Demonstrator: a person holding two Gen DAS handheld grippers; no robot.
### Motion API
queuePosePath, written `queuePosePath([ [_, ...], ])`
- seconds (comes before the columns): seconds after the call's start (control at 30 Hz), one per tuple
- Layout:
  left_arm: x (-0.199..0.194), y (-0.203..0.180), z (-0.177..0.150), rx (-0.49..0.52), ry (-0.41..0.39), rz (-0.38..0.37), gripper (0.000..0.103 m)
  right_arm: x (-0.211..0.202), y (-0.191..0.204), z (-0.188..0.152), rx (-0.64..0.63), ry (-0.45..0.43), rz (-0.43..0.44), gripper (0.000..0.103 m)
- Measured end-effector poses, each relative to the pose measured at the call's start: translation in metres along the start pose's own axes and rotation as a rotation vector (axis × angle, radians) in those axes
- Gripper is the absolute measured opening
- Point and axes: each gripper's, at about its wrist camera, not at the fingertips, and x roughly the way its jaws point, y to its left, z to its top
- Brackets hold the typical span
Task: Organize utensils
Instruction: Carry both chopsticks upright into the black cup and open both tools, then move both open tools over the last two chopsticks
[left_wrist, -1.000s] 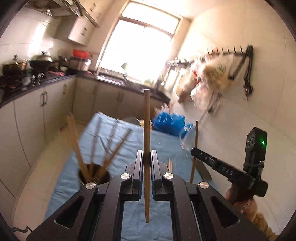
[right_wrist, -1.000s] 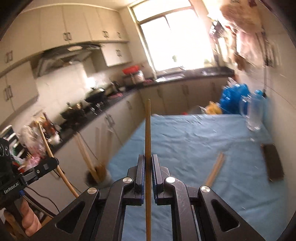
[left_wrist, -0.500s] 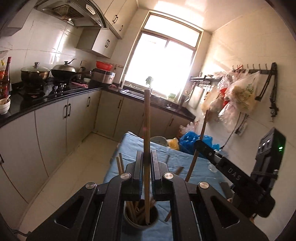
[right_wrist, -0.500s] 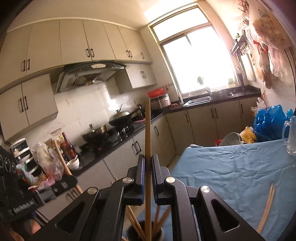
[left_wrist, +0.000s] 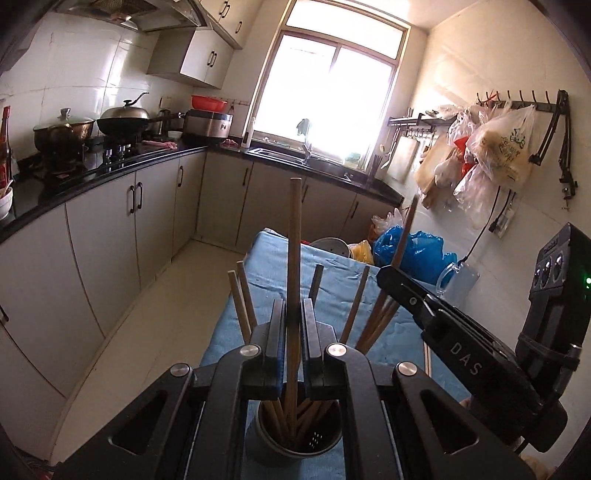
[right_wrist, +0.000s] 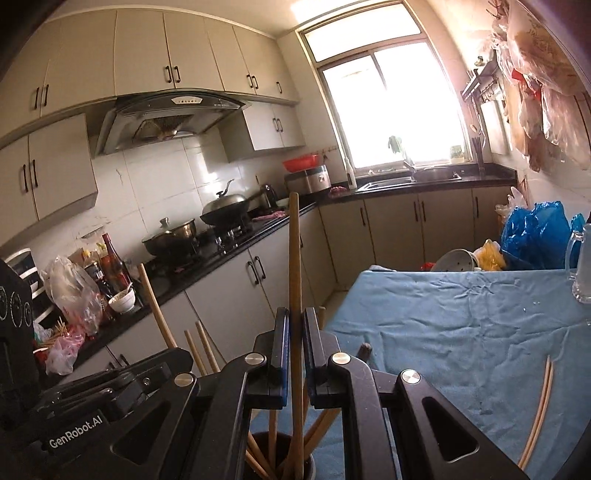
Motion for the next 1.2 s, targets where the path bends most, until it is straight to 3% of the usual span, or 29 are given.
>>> queuePosePath([
  [0.07, -0.003, -0.002, 0.0, 0.008, -0.008, 0.004, 0.007, -0.001, -0.002, -0.001, 0.005, 0.007, 0.002, 0.01],
  [0.2, -0.012, -0.007, 0.0, 0.02, -0.022, 0.006, 0.008, -0.006, -0.005, 0.0, 0.015, 0.006, 0.009, 0.036],
  [0.33, -0.022, -0.008, -0.001, 0.005, -0.032, 0.009, 0.02, -0.02, -0.007, 0.003, 0.021, -0.011, 0.01, 0.038],
  [0.47, -0.037, -0.013, -0.004, -0.012, -0.05, -0.013, 0.022, -0.043, -0.014, 0.006, 0.025, -0.046, -0.005, 0.053],
  [0.57, -0.05, -0.023, -0.011, -0.013, -0.056, -0.05, 0.035, -0.067, -0.029, 0.004, 0.015, -0.066, -0.046, 0.061],
  [0.7, -0.056, -0.046, -0.028, 0.014, -0.024, -0.114, 0.039, -0.099, -0.075, -0.01, 0.021, -0.042, -0.162, 0.07],
  [0.9, -0.036, -0.093, -0.068, 0.097, 0.089, -0.198, 0.045, -0.109, -0.184, -0.045, 0.181, 0.158, -0.348, 0.067],
  [0.93, -0.03, -0.099, -0.075, 0.102, 0.12, -0.209, 0.045, -0.103, -0.208, -0.055, 0.223, 0.222, -0.362, 0.062],
  [1.0, -0.018, -0.109, -0.088, 0.106, 0.183, -0.227, 0.045, -0.09, -0.238, -0.071, 0.271, 0.328, -0.359, 0.034],
  [1.1, -0.005, -0.121, -0.106, 0.135, 0.25, -0.217, 0.045, -0.068, -0.27, -0.091, 0.324, 0.436, -0.354, 0.021],
  [1.2, 0.004, -0.129, -0.117, 0.17, 0.292, -0.183, 0.045, -0.054, -0.286, -0.098, 0.338, 0.459, -0.363, 0.021],
])
